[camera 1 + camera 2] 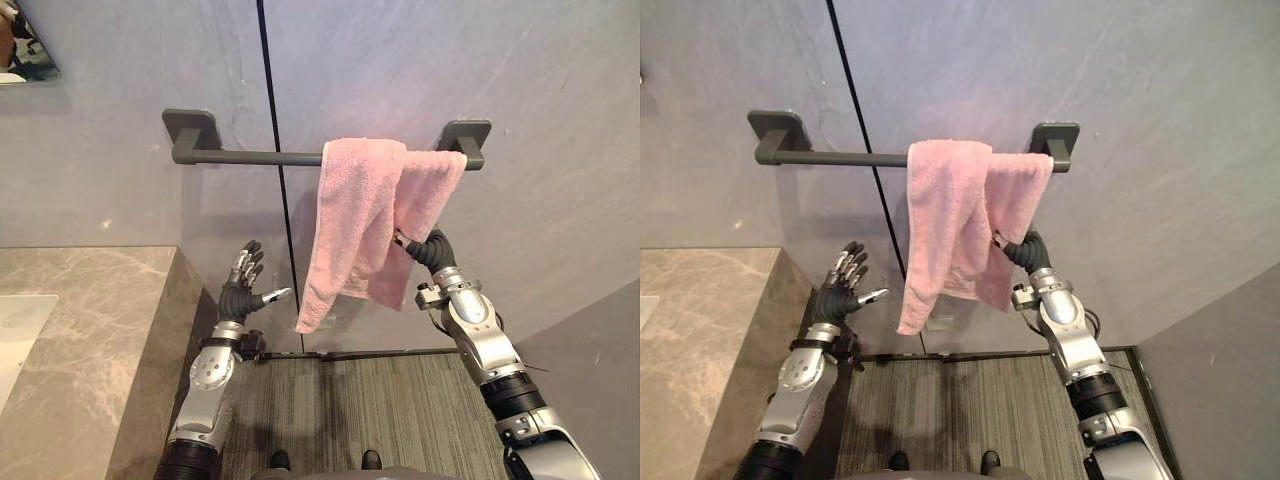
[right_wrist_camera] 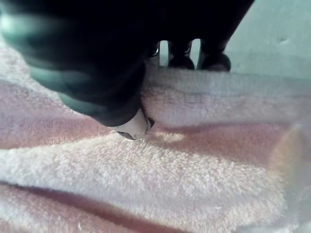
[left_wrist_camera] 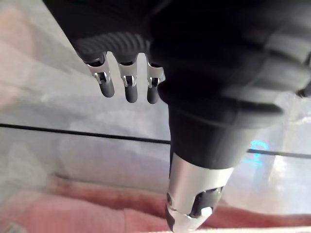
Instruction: Organize washtable
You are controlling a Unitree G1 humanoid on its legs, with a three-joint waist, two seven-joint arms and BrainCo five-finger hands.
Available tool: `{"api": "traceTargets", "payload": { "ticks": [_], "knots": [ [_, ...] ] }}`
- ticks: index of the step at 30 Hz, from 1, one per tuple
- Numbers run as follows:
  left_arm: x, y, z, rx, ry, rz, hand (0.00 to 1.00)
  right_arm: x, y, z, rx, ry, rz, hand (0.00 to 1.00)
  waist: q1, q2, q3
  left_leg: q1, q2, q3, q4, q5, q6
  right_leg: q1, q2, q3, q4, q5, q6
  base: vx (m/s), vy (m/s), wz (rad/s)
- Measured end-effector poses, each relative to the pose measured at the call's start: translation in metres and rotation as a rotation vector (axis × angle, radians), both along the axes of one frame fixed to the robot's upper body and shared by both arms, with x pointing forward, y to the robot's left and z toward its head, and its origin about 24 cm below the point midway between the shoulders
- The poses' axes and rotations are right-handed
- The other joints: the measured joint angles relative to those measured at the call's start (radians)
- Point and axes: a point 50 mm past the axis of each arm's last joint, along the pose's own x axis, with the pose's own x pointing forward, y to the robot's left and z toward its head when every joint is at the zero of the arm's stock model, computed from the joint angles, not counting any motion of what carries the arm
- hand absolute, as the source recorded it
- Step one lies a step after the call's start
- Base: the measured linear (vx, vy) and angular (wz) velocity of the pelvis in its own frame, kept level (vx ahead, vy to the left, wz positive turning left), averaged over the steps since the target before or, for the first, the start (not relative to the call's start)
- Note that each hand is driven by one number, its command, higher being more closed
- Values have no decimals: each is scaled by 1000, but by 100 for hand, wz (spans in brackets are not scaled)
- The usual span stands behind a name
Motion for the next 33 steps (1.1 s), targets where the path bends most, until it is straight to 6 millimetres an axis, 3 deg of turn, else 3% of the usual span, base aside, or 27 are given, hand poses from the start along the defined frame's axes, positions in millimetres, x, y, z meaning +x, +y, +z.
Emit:
{"api": "traceTargets", "payload": {
  "ticks": [5, 16, 19, 20, 33],
  "knots": [
    [5, -21, 18, -9, -74, -87, 0, 1, 11, 4, -10, -13, 44, 100, -1, -1, -1, 0, 1, 2, 1, 0, 0, 0, 1, 2, -1, 2, -2, 0, 0, 0],
    [14, -54, 33, 42, -143, -215, 0, 4, 27, 10, 0, -33, 91, 100, -6, -1, -1, -10, 1, 6, 8, 0, 0, 0, 2, 7, -24, 22, -5, 0, 0, 0],
    [18, -58, 34, 52, -143, -217, 0, 5, 37, 16, -10, -52, 129, 100, -23, -1, -1, -14, 1, 9, 12, 0, 0, 0, 2, 10, -31, 30, -6, 0, 0, 0],
    [20, -59, 33, 73, -143, -213, 100, 6, 40, 17, -1, -55, 135, 100, -27, -1, -1, -16, 1, 9, 14, 0, 0, -1, 2, 11, -32, 31, -6, 0, 0, 0],
    [35, -62, 39, 118, -154, -161, 100, 8, 44, 24, 13, -72, 146, 100, -34, 0, -1, -23, 2, 25, 18, 2, -1, -6, 3, 26, -52, 53, -7, -16, -1, -4]
  ]
}}
